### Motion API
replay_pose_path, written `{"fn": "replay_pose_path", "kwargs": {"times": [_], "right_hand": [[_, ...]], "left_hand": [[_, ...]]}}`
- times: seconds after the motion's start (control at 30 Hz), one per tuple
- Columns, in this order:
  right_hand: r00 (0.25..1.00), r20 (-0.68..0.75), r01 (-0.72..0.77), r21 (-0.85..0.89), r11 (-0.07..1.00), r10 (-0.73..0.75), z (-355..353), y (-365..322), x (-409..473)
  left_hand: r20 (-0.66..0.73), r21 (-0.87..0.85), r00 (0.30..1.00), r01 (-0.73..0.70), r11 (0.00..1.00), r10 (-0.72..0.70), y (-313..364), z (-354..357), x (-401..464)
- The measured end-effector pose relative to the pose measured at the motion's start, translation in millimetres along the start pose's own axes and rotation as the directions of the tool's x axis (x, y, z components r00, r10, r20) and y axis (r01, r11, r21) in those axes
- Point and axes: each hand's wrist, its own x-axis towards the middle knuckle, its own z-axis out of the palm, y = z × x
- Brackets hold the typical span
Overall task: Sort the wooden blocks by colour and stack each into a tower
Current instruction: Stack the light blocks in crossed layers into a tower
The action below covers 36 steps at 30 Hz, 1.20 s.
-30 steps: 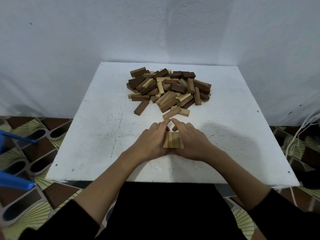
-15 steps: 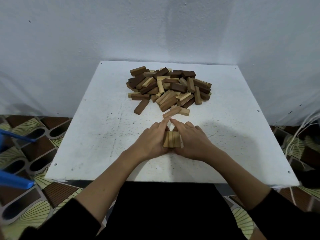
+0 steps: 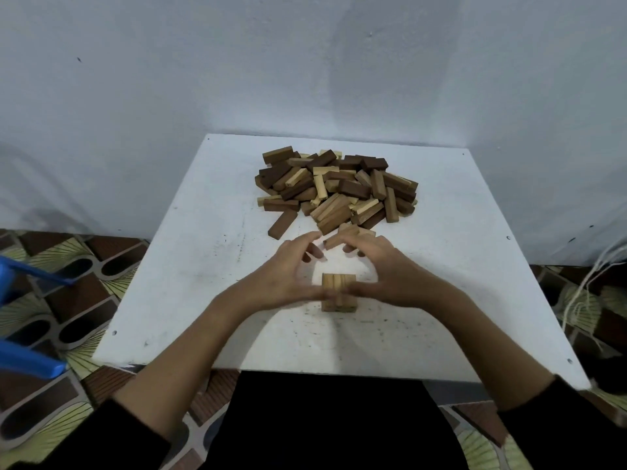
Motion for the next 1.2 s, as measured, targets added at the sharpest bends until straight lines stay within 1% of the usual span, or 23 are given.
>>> {"fn": "replay_pose_path", "kwargs": {"times": [0.07, 0.13, 0.17, 0.23, 0.3, 0.37, 0.43, 0.53, 0.6, 0.7, 0.8, 0.97, 1.13, 1.2], "right_hand": [[0.996, -0.081, 0.024, 0.050, 0.998, -0.020, -16, 2, 12], [0.988, -0.153, 0.029, 0.050, 0.998, -0.021, -29, 6, 33], [0.983, -0.181, 0.027, 0.035, 0.999, -0.021, -33, 8, 45], [0.972, -0.236, -0.002, -0.020, 1.000, -0.002, -38, 13, 73], [0.959, -0.284, -0.021, -0.139, 0.990, -0.020, -40, 18, 100], [0.964, -0.262, -0.035, -0.260, 0.965, -0.036, -42, 16, 122], [0.977, -0.208, -0.022, -0.328, 0.944, -0.049, -45, 13, 141], [0.992, -0.106, 0.024, -0.419, 0.908, -0.075, -47, 10, 162], [0.996, -0.024, 0.063, -0.529, 0.847, -0.089, -46, 9, 170], [0.994, 0.014, 0.097, -0.606, 0.790, -0.111, -44, 11, 177], [0.991, 0.024, 0.119, -0.610, 0.783, -0.132, -42, 15, 182], [0.992, 0.033, 0.119, -0.565, 0.816, -0.121, -43, 19, 189], [0.993, 0.079, 0.116, -0.584, 0.804, -0.086, -49, 20, 193], [0.992, 0.092, 0.119, -0.570, 0.813, -0.081, -51, 19, 194]], "left_hand": [[-0.116, -0.048, 0.993, 0.006, 0.999, -0.012, -2, -19, 8], [-0.245, -0.022, 0.970, -0.012, 1.000, 0.006, -4, -36, 22], [-0.286, -0.011, 0.958, -0.019, 1.000, 0.015, -5, -42, 30], [-0.330, 0.013, 0.944, -0.010, 1.000, 0.014, -7, -52, 51], [-0.362, 0.087, 0.932, 0.027, 0.996, 0.006, -12, -59, 75], [-0.398, 0.149, 0.917, 0.073, 0.986, -0.008, -20, -65, 97], [-0.428, 0.189, 0.903, 0.123, 0.974, -0.032, -28, -70, 116], [-0.419, 0.249, 0.907, 0.151, 0.957, -0.034, -36, -77, 136], [-0.388, 0.286, 0.921, 0.147, 0.947, -0.026, -39, -79, 145], [-0.350, 0.320, 0.937, 0.127, 0.939, -0.007, -43, -84, 156], [-0.322, 0.371, 0.947, 0.125, 0.920, 0.002, -43, -87, 164], [-0.215, 0.362, 0.976, 0.100, 0.927, -0.021, -40, -92, 172], [-0.166, 0.382, 0.981, 0.154, 0.911, -0.096, -29, -95, 174], [-0.155, 0.401, 0.984, 0.147, 0.904, -0.091, -26, -97, 174]]}}
